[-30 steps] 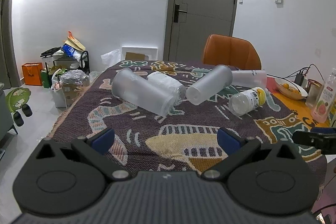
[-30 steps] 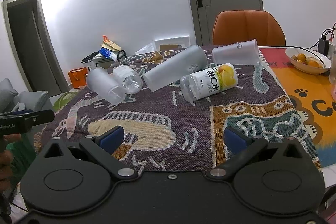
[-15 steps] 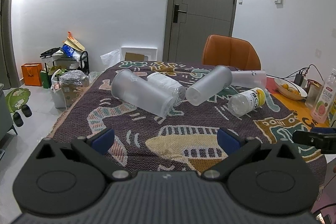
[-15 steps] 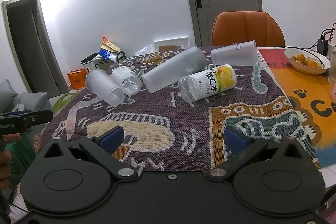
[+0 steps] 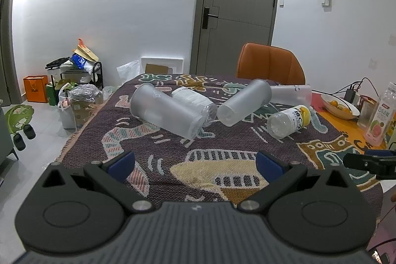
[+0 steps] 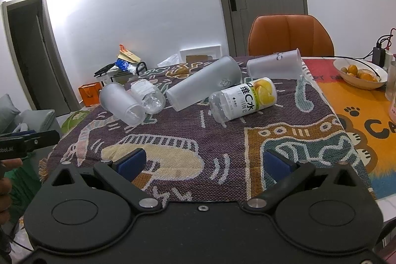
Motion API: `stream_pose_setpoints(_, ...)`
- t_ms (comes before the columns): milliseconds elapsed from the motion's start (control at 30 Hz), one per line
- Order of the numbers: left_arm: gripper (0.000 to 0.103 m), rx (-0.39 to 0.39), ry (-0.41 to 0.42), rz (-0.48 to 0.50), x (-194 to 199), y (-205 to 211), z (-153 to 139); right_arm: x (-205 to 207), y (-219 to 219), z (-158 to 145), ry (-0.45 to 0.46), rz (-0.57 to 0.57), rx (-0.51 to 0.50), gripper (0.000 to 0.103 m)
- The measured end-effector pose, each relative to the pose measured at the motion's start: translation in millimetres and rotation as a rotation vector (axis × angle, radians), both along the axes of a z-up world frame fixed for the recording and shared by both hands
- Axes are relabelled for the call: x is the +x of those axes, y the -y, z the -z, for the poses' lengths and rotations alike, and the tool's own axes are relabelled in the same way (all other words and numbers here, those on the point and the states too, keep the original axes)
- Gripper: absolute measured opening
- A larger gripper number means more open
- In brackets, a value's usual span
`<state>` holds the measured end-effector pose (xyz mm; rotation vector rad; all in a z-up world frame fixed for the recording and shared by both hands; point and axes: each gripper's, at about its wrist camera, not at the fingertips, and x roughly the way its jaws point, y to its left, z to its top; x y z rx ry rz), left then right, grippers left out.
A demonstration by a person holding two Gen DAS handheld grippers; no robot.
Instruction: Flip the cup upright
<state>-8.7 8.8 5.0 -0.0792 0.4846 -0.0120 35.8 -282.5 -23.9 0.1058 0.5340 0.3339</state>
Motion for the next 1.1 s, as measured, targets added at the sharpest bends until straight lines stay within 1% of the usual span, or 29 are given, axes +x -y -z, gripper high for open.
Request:
stream_pose_setpoints(667, 0.103, 0.012, -0.006, 0.010, 2.8, -1.1, 1.4, 2.9, 0.0, 1.8, 0.006, -0.003, 0.006, 0.103)
stream_pose_setpoints(933, 0.103, 0.038, -0.022, 0.040, 26.0, 6.5, 6.4, 13.0, 9.2, 11.6, 0.017, 0.055, 0.040, 0.103)
stream_pose_setpoints(1100, 0.103, 0.052, -0.019, 0.104, 49.5, 19.8, 6.7, 18.9, 13.7, 16.4, 0.037, 0.087, 0.056, 0.103)
